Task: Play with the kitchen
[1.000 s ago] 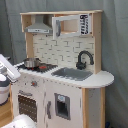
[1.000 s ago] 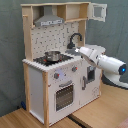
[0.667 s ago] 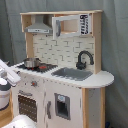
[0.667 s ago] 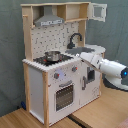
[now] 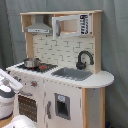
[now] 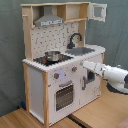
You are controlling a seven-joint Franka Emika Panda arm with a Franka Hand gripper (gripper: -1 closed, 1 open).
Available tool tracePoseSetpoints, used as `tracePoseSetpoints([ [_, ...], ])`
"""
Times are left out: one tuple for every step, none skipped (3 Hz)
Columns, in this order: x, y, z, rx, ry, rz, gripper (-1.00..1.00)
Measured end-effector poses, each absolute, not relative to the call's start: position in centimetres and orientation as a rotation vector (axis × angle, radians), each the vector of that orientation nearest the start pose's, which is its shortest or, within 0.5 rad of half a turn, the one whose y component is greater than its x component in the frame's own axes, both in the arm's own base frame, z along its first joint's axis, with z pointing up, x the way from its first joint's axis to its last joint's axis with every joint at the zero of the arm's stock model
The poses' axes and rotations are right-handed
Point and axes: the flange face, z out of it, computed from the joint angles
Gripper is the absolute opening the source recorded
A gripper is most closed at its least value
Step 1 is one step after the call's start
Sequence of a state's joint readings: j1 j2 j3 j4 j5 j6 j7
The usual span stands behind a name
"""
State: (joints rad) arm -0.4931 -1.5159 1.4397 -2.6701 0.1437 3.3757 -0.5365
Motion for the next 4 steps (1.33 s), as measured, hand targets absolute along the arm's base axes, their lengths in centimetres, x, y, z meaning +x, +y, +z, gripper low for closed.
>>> tracePoseSetpoints([
  [23.2, 37.9, 39.2, 0.827, 1.413, 1.197, 1.0],
  [24.0, 35.4, 35.7, 0.849, 1.449, 1.113, 1.0],
  [27.1, 32.9, 34.7, 0.863, 1.429, 0.988, 1.0],
  [29.7, 31.7, 33.5, 0.91, 1.405, 0.944, 1.0],
])
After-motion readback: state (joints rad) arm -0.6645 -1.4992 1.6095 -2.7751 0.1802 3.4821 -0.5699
